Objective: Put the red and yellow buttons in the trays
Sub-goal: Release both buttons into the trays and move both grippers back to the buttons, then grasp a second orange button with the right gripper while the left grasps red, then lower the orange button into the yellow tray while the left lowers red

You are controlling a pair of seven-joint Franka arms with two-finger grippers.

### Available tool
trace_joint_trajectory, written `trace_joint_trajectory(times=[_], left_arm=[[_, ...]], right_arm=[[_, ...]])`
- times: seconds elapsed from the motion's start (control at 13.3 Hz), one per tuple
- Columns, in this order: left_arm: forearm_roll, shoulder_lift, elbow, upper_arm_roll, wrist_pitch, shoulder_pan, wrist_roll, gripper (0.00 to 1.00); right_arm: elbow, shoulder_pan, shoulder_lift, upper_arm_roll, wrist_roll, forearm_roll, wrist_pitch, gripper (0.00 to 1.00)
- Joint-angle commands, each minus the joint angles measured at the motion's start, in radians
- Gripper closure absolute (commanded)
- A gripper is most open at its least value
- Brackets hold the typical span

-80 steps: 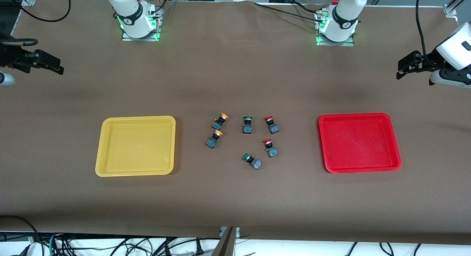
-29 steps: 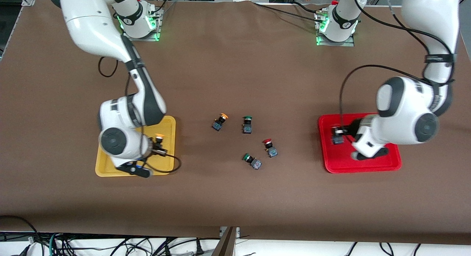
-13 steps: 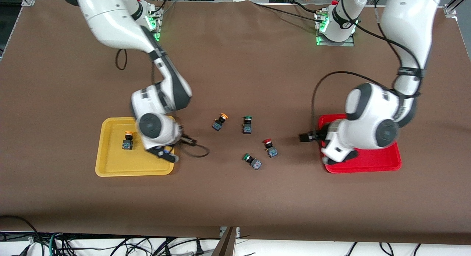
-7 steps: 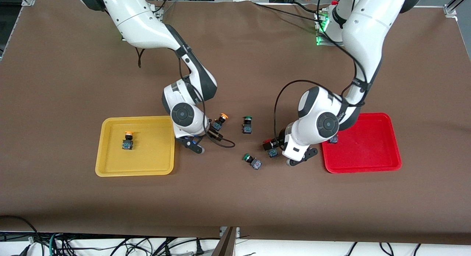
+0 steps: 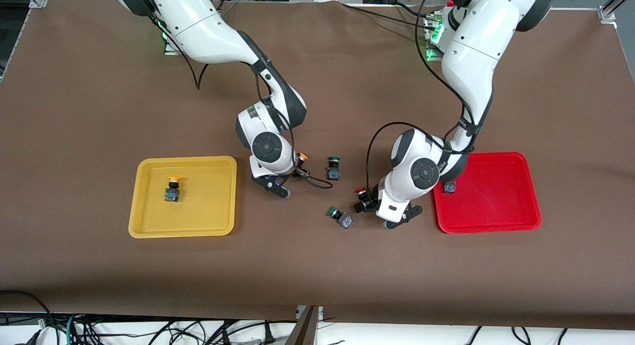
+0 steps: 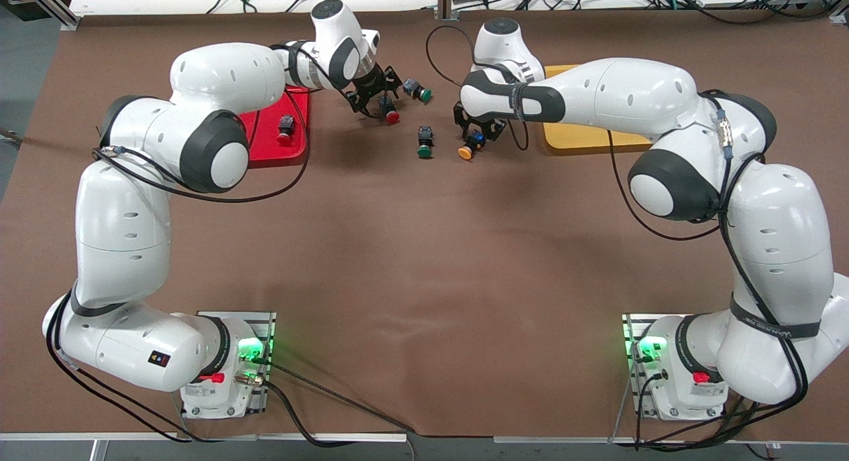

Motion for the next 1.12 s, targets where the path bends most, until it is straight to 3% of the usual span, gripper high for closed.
trace_joint_trajectory(times=[0.0, 0.07, 0.22, 0.45, 0.6, 0.9, 1.05], left_arm=[[-0.008, 0.016, 0.031, 0.021, -0.007, -0.025, -0.015, 0.65], [-0.008, 0.016, 0.03, 0.021, -0.007, -0.025, -0.015, 0.8], [-0.008, 0.009, 0.028, 0.021, -0.013, -0.02, -0.015, 0.89], [-0.007, -0.032, 0.031, 0.022, -0.047, 0.028, -0.007, 0.89], [-0.004, -0.08, 0.038, 0.022, -0.14, 0.094, 0.02, 0.85], [-0.005, -0.164, 0.038, 0.021, -0.332, 0.252, 0.311, 0.85], [-0.007, -0.166, 0.033, 0.021, -0.363, 0.337, 0.488, 0.85]], right_arm=[[-0.008, -0.003, -0.019, -0.003, -0.018, 0.02, 0.002, 1.0], [-0.007, -0.027, -0.034, -0.008, -0.067, 0.02, -0.018, 1.0], [0.0, -0.122, -0.097, -0.012, -0.226, 0.011, -0.149, 1.0], [0.0, -0.303, -0.142, -0.014, -0.534, -0.003, -0.232, 1.0], [-0.008, -0.386, -0.137, -0.028, -0.706, -0.006, -0.243, 1.0], [-0.04, -0.425, -0.116, -0.049, -0.816, -0.032, -0.216, 1.0], [-0.034, -0.439, -0.116, -0.049, -0.817, -0.031, -0.219, 0.01]])
